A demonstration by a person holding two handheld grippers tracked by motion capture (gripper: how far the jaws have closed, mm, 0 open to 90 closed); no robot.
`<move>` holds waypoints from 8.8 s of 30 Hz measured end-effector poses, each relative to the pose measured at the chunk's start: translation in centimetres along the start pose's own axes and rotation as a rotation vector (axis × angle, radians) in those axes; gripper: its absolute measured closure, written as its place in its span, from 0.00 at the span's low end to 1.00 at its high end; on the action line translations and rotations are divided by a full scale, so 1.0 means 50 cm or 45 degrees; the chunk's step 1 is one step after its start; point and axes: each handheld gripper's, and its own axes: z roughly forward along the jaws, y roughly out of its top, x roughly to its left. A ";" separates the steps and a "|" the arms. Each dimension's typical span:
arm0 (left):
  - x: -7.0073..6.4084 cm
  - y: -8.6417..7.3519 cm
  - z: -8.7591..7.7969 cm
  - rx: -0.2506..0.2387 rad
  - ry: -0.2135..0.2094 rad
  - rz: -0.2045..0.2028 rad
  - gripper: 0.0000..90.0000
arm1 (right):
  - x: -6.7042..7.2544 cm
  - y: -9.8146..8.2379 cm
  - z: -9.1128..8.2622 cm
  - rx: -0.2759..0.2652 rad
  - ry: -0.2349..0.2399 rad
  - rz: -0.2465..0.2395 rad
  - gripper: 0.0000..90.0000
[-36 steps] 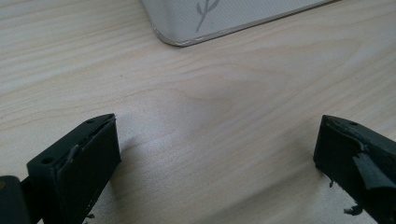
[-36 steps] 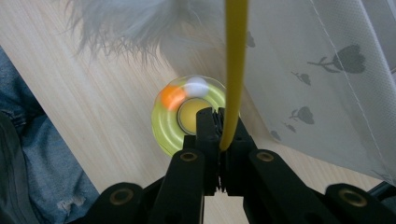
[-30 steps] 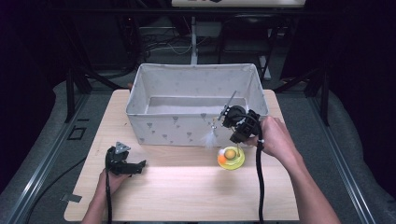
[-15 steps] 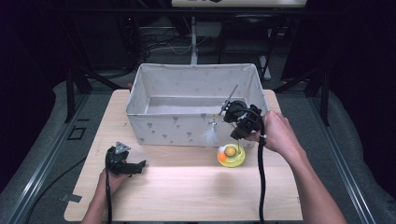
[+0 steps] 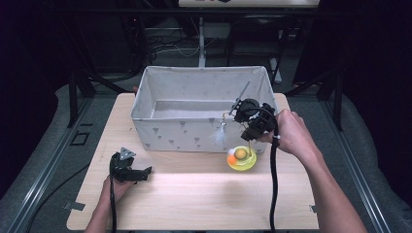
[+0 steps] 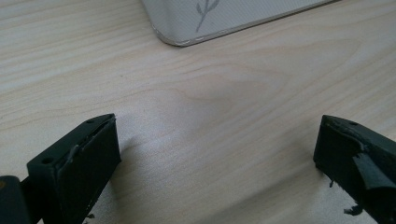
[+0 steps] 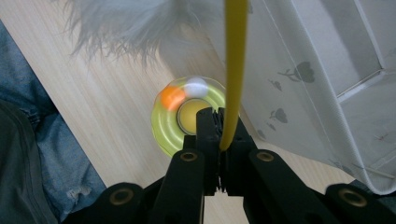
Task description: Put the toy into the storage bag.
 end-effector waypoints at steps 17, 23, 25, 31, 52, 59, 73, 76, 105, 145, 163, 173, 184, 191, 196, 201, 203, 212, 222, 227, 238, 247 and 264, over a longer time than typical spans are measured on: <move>0.000 0.000 0.000 0.000 0.000 0.001 0.00 | -0.004 0.019 -0.056 -0.023 -0.026 -0.012 0.98; 0.000 0.000 0.000 0.003 -0.001 0.002 0.00 | -0.005 0.024 -0.070 -0.034 -0.034 -0.014 0.98; 0.000 0.000 -0.001 0.005 -0.002 -0.002 0.00 | -0.005 0.025 -0.073 -0.031 -0.037 -0.015 0.98; 0.000 0.000 0.000 0.001 -0.001 -0.002 0.00 | -0.007 0.027 -0.084 -0.034 -0.045 -0.023 0.98; 0.000 0.000 -0.001 0.007 -0.005 0.000 0.00 | -0.020 0.047 -0.135 -0.045 -0.078 -0.027 0.98; 0.000 0.000 -0.001 0.006 -0.005 0.000 0.00 | -0.025 0.054 -0.146 -0.055 -0.083 -0.015 0.98; 0.001 0.001 -0.002 0.012 -0.005 0.003 0.00 | -0.050 0.071 -0.179 -0.071 -0.120 0.008 0.98; 0.001 0.001 -0.002 0.012 -0.005 0.003 0.00 | -0.061 0.077 -0.187 -0.084 -0.128 0.030 0.98; 0.000 0.001 -0.001 0.010 -0.005 0.001 0.00 | -0.184 0.104 -0.190 -0.100 -0.182 0.208 0.98; 0.000 0.000 -0.001 0.005 -0.005 -0.001 0.00 | -0.303 0.065 -0.039 -0.055 -0.160 0.429 0.98; 0.000 0.000 -0.001 0.006 -0.006 0.000 0.00 | -0.300 0.026 0.019 -0.008 -0.115 0.455 0.98; 0.000 0.000 -0.001 0.006 -0.005 0.000 0.00 | -0.301 -0.003 0.058 0.015 -0.083 0.476 0.98; 0.000 0.000 -0.001 0.007 -0.005 0.000 0.00 | -0.299 -0.023 0.106 0.037 -0.026 0.498 0.98; 0.000 0.000 -0.001 0.006 -0.005 -0.001 0.00 | -0.297 -0.032 0.140 0.057 0.012 0.506 0.98; 0.000 0.000 -0.001 0.006 -0.005 0.000 0.00 | -0.299 -0.035 0.155 0.078 0.020 0.517 0.98; 0.000 0.000 -0.001 0.005 -0.005 -0.001 0.00 | -0.300 -0.039 0.175 0.101 0.042 0.532 0.98; 0.000 0.000 -0.001 0.005 -0.005 -0.001 0.00 | -0.303 -0.041 0.180 0.109 0.050 0.543 0.98; 0.000 0.000 0.000 0.001 -0.001 -0.001 0.00 | -0.306 -0.046 0.179 0.108 0.056 0.556 0.94; 0.000 0.000 -0.001 0.006 -0.006 -0.001 0.00 | -0.288 -0.041 0.101 0.006 0.002 0.545 0.51; 0.000 0.001 0.000 0.006 -0.007 0.000 0.00 | -0.272 -0.035 0.062 -0.019 -0.023 0.524 0.34; -0.001 0.000 0.000 0.001 0.000 -0.001 0.00 | -0.215 -0.030 -0.002 -0.069 0.001 0.428 0.17; 0.000 0.000 0.000 0.004 -0.001 0.004 0.00 | -0.133 -0.046 -0.012 -0.140 0.014 0.321 0.00; -0.001 0.000 0.000 0.002 -0.001 0.002 0.01 | -0.013 -0.064 0.079 -0.281 0.107 0.202 0.00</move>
